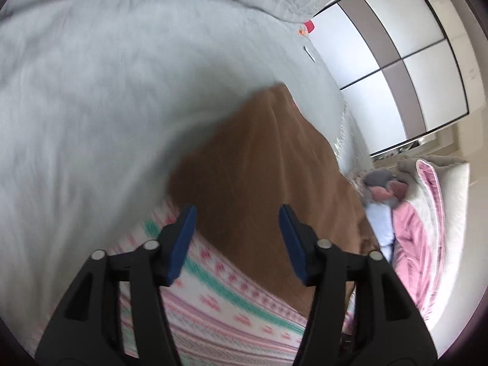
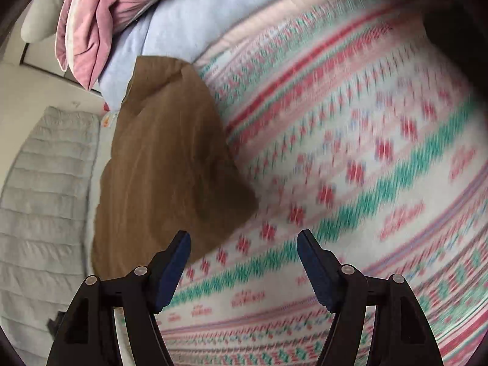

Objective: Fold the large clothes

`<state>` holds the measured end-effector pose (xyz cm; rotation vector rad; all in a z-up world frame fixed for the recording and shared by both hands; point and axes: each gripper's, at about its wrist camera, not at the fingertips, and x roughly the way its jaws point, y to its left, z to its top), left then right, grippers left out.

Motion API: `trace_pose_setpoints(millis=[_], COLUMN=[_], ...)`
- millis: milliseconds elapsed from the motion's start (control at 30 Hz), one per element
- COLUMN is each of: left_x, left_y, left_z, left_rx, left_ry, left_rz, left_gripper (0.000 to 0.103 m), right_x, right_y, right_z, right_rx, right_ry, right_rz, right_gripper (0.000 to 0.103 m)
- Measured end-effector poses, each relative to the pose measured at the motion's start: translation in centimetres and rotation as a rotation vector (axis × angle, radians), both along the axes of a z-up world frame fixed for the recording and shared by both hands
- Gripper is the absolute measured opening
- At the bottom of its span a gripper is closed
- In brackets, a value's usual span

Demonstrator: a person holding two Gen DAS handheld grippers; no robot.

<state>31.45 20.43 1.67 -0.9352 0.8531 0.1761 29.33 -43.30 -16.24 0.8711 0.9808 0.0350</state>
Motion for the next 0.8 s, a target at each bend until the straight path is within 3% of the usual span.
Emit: trace_pose_setpoints(millis=[100, 333, 433, 500, 633, 800], left_x=[-0.4, 1.1, 1.7, 2.2, 2.8, 2.1], left_y=[-2.1, -3.9, -3.9, -3.9, -3.7, -2.4], left_z=[-2.3, -7.4, -7.5, -7.3, -8.1, -8.7], left_rx=[-0.001, -0.097, -0.127, -0.089, -0.090, -0.180], left_ry=[0.023, 0.022, -0.014, -0.037, -0.024, -0.060], left_rz=[0.023, 0.026, 0.022, 0.020, 0.018, 0.092], left_gripper=[0.064, 0.064, 0.064, 0.065, 0.065, 0.065], right_x=[1.1, 4.0, 6.0, 8.9, 9.5, 8.6], right_y=[2.1, 1.7, 2.3, 3.2, 4.0, 3.5], right_z=[-0.6, -0.5, -0.4, -0.5, -0.2, -0.5], right_rx=[0.016, 0.056, 0.024, 0.021, 0.025, 0.079], right_ry=[-0.028, -0.157, -0.187, -0.194, -0.203, -0.195], right_rz=[0.049, -0.028, -0.038, -0.044, -0.071, -0.104], right_gripper=[0.073, 0.073, 0.074, 0.074, 0.074, 0.072])
